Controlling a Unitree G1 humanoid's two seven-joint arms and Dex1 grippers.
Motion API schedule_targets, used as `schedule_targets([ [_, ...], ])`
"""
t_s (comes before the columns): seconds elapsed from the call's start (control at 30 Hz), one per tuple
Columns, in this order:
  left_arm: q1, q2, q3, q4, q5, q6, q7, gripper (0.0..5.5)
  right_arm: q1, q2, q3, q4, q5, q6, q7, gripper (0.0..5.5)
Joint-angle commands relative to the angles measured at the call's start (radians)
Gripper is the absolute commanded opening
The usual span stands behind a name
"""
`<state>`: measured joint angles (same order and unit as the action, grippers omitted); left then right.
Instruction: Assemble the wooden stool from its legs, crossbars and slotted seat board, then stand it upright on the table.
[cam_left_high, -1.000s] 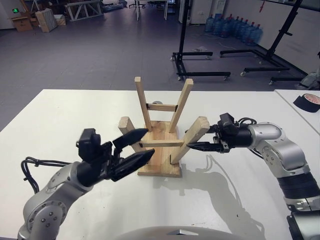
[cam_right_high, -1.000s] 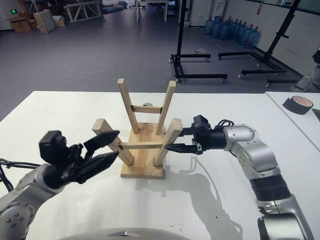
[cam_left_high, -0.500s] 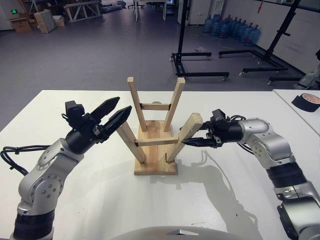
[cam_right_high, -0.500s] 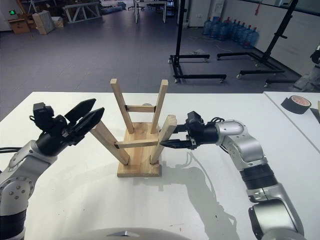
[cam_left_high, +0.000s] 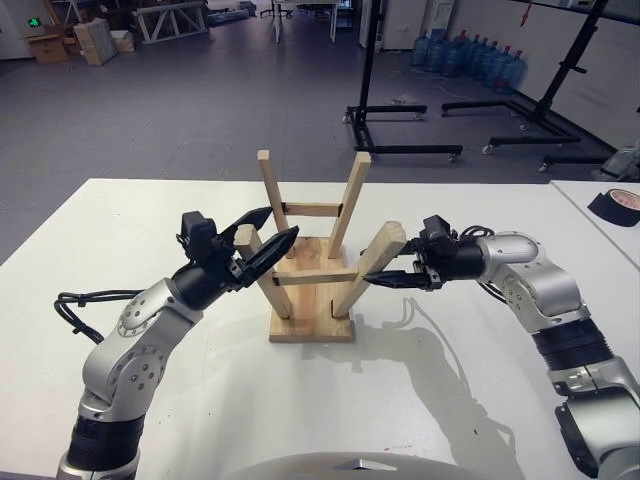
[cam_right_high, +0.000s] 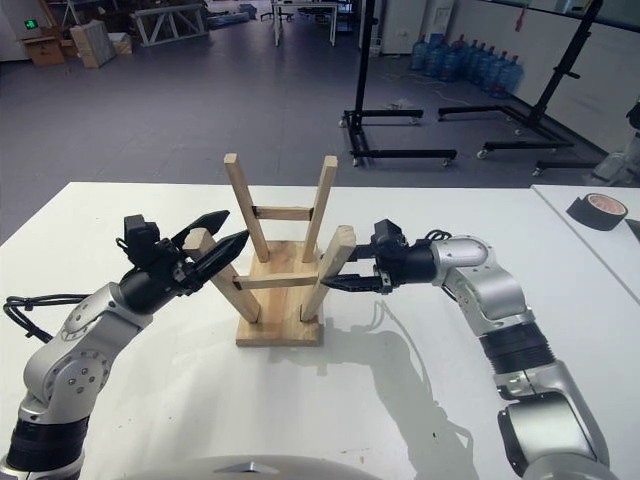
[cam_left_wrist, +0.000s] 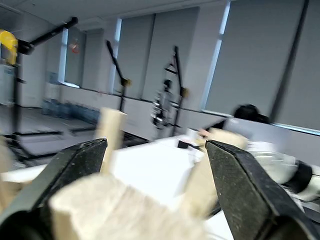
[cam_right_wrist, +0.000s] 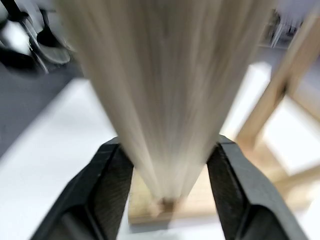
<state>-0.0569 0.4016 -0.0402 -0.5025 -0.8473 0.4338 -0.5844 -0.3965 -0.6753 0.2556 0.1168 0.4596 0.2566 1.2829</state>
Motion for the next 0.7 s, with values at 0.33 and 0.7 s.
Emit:
schedule_targets([
  [0.33, 0.031, 0.016, 0.049, -0.035, 0.006, 0.022, -0.006, 3.6, 0.193, -0.073, -0.088, -0.102, -0.09, 0.009, -0.069, 4.03],
  [0.7, -0.024, -0.062, 0.081, -0.061, -0.254, 0.078, 0.03, 3.6, 0.424, -0.016, -0.09, -0.291, -0.125, 0.1, -0.265, 4.03],
])
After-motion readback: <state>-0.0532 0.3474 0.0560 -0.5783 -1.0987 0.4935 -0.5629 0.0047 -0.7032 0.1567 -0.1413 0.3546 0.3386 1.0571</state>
